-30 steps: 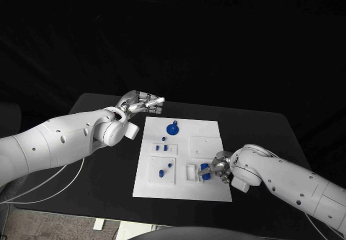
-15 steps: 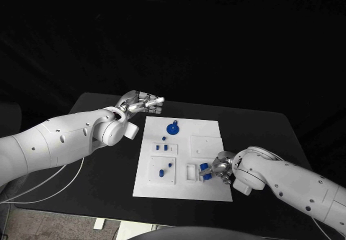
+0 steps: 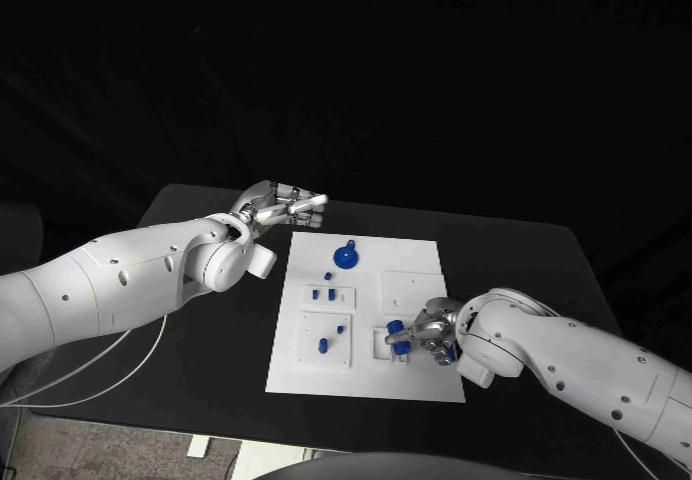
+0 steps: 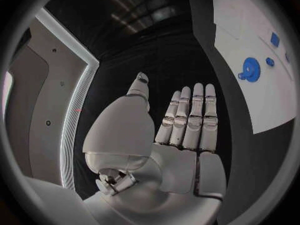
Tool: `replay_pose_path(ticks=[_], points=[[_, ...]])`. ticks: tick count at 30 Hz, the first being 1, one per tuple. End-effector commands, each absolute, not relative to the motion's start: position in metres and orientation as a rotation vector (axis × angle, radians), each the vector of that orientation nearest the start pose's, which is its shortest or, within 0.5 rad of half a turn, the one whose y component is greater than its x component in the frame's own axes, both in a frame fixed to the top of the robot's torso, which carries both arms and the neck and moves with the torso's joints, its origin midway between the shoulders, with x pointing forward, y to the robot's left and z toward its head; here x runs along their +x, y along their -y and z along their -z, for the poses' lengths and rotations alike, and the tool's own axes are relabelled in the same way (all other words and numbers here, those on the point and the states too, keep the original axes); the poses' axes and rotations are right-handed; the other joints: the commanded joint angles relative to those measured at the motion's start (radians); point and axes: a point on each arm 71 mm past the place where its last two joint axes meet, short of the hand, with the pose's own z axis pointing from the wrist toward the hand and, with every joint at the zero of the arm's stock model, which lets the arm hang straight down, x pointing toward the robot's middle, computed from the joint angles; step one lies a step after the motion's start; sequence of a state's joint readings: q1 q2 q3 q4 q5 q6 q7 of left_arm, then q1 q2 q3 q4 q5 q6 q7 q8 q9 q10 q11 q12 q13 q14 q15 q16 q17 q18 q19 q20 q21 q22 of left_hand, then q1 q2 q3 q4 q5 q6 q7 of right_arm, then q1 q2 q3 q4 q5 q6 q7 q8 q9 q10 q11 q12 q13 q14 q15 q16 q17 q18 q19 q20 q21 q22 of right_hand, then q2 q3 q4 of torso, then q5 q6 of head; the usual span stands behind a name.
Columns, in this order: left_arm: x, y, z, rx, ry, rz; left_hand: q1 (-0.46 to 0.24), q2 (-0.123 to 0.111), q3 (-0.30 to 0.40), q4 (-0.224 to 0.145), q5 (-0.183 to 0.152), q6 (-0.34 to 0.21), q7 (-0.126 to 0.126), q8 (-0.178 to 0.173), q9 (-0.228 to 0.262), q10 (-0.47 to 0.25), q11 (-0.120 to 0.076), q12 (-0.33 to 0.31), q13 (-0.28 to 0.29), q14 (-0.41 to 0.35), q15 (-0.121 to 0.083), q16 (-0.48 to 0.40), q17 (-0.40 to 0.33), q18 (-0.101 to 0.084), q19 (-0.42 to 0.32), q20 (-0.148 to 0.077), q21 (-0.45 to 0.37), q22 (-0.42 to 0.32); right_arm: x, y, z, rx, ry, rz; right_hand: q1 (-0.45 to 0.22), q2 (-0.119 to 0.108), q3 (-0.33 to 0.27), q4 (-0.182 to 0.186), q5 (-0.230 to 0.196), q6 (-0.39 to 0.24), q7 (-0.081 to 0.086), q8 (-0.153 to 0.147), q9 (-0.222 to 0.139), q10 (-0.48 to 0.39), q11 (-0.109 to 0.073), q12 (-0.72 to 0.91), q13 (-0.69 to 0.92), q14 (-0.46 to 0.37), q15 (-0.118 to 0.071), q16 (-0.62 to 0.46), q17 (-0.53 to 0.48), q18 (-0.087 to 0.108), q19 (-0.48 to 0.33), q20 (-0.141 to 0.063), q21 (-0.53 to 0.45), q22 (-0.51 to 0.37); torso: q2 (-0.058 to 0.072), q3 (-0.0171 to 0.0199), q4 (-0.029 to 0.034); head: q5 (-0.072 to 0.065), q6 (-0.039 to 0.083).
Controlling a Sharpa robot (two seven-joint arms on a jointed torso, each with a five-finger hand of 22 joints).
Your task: Assemble the parts on the task board
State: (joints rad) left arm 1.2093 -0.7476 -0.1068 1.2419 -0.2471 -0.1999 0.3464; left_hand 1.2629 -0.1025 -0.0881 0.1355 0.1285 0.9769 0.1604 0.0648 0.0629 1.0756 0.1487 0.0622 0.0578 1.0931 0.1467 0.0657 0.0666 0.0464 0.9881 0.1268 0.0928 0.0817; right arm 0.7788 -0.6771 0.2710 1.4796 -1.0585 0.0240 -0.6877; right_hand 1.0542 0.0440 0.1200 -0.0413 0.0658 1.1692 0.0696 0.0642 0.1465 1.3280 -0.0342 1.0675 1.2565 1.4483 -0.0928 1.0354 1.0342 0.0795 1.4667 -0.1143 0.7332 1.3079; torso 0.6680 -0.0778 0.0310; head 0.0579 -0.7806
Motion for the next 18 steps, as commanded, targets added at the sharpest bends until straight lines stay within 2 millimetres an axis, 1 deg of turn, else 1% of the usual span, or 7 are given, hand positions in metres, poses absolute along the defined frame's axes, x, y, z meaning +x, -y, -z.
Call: replay_pose_path(ticks=[1,11,16,18], points=[[0.527,-0.236,0.213,-0.878,-1.582,1.363,-0.005,0.009,-0.001,-0.005,0.005,-0.005,0.001,0.000,0.001,-0.004,0.001,0.001,0.001,-0.007,-0.001,-0.005,-0.001,0.008,-0.001,0.004,-0.003,-0.001,0.425,0.155,0.320,0.571,-2.495,-0.520,-0.003,-0.001,-0.006,0.002,-0.002,0.041,-0.027,0.000,0.000,0.005,-0.005,-0.006,-0.002,-0.001,-0.006,-0.005,0.000,-0.002,0.052,-0.006,-0.004,0.003,0.001,0.0002,0.0003,0.001,0.000],[0.527,-0.236,0.213,-0.878,-1.585,1.364,-0.005,0.009,-0.001,-0.005,0.005,-0.005,0.001,0.000,0.001,-0.004,0.001,0.001,0.001,-0.007,-0.001,-0.005,-0.001,0.008,-0.001,0.004,-0.003,-0.001,0.425,0.146,0.323,0.533,-2.521,-0.521,-0.006,-0.003,-0.016,0.010,-0.001,0.042,-0.026,-0.001,-0.001,0.004,-0.005,-0.009,-0.005,-0.001,-0.006,-0.006,0.000,-0.003,0.052,-0.006,-0.004,0.004,0.001,0.0007,0.0005,0.002,0.000],[0.527,-0.235,0.214,-0.879,-1.587,1.365,-0.005,0.009,-0.001,-0.005,0.005,-0.005,0.001,0.000,0.001,-0.004,0.001,0.001,0.001,-0.007,-0.001,-0.005,-0.001,0.008,-0.001,0.004,-0.003,-0.001,0.427,0.145,0.326,0.519,-2.531,-0.506,-0.010,-0.005,-0.021,0.014,-0.003,0.040,-0.025,-0.001,-0.002,0.002,-0.004,-0.013,-0.008,-0.001,-0.005,-0.009,-0.001,-0.003,0.051,-0.006,-0.009,0.003,0.001,0.0001,0.0007,0.002,0.000],[0.527,-0.235,0.214,-0.879,-1.588,1.365,-0.011,0.012,-0.001,-0.012,0.005,-0.006,0.002,0.000,0.001,-0.005,0.002,0.001,0.001,-0.008,0.000,-0.005,-0.001,0.008,-0.001,0.005,-0.002,-0.001,0.427,0.144,0.327,0.513,-2.533,-0.498,-0.011,-0.006,-0.023,0.016,-0.004,0.040,-0.025,-0.001,-0.002,0.001,-0.004,-0.015,-0.009,-0.002,-0.005,-0.011,-0.002,-0.003,0.051,-0.006,-0.009,0.003,0.002,0.0003,0.0009,0.001,-0.001]])
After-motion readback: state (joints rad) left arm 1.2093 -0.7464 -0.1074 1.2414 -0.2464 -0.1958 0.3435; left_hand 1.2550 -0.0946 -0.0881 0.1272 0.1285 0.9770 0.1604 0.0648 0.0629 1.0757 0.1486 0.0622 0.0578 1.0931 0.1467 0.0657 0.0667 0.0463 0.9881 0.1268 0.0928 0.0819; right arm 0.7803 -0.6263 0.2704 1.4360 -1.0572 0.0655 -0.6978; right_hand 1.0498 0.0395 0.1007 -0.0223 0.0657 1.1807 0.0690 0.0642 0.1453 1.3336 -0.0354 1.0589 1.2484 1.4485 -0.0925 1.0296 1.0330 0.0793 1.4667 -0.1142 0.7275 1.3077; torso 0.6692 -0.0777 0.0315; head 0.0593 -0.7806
